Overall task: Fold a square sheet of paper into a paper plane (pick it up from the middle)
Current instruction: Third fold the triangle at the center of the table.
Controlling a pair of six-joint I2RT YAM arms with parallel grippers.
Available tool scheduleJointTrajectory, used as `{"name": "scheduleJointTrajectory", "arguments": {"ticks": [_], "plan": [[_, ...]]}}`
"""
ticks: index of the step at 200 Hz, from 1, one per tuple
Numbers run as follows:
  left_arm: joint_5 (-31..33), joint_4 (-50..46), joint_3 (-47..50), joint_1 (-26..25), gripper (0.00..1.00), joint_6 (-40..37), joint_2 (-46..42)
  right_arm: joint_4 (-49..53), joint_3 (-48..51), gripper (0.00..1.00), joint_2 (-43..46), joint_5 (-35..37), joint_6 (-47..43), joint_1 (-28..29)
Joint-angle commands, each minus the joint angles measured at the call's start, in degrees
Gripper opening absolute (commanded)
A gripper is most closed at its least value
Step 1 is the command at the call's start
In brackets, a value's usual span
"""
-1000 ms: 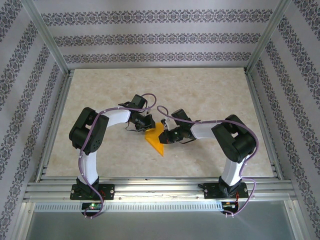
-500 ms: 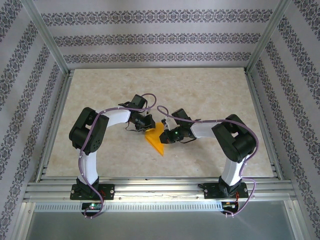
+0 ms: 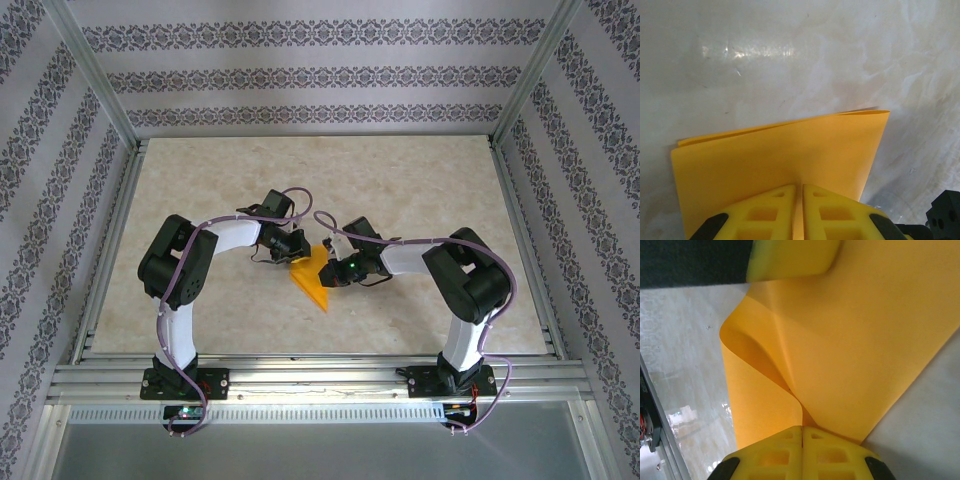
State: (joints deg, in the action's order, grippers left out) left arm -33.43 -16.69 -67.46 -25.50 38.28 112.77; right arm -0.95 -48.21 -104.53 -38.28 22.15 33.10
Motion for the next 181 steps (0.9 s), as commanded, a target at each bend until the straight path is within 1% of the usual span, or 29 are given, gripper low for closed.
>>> {"name": "scheduleJointTrajectory", "arguments": {"ticks": [1,38,72,89,106,129,143,162,172,181], "plan": [[1.0,-0.76,1.22,-0.13,0.12,1.06,0.11,1.43,-0.6,0.0,-2.15,1.92,-0.27,0.03],[0.74,-0.71,0.89,-0.17,0.12,1.25,-0.12,0.97,0.66,0.0,-2.42,2.83,0.01,0.12],[1.59,0.28,-0.67,-0.2,0.19,2.95,-1.19,0.98,1.58,0.0,-2.52,4.16,0.49,0.12],[1.28,0.6,-2.15,-0.17,0.19,3.99,-2.9,0.35,1.88,0.0,-2.89,4.12,1.6,0.12],[3.31,-1.41,-3.01,-0.07,0.25,3.65,-5.78,0.6,1.89,0.0,-2.88,4.48,2.1,0.38],[5.93,-2.58,-1.58,0.29,0.33,4.03,-10.24,0.16,2.38,0.0,-2.43,4.53,2.54,0.46],[8.02,-3.42,0.52,0.6,0.32,4.93,-13.07,0.64,2.25,0.0,-2.4,4.99,2.81,0.49],[10.08,-2.05,4.95,0.67,0.28,6.6,-19.45,1.1,2.12,0.0,-2.69,5.94,3.57,0.53],[9.72,-0.37,7.6,0.71,0.25,7.76,-22.54,0.97,2.11,0.0,-2.7,5.87,3.61,0.56],[8.0,2.04,10.35,0.71,0.18,9.35,-24.9,1.08,2.1,0.0,-2.61,5.92,3.57,0.72]]}}
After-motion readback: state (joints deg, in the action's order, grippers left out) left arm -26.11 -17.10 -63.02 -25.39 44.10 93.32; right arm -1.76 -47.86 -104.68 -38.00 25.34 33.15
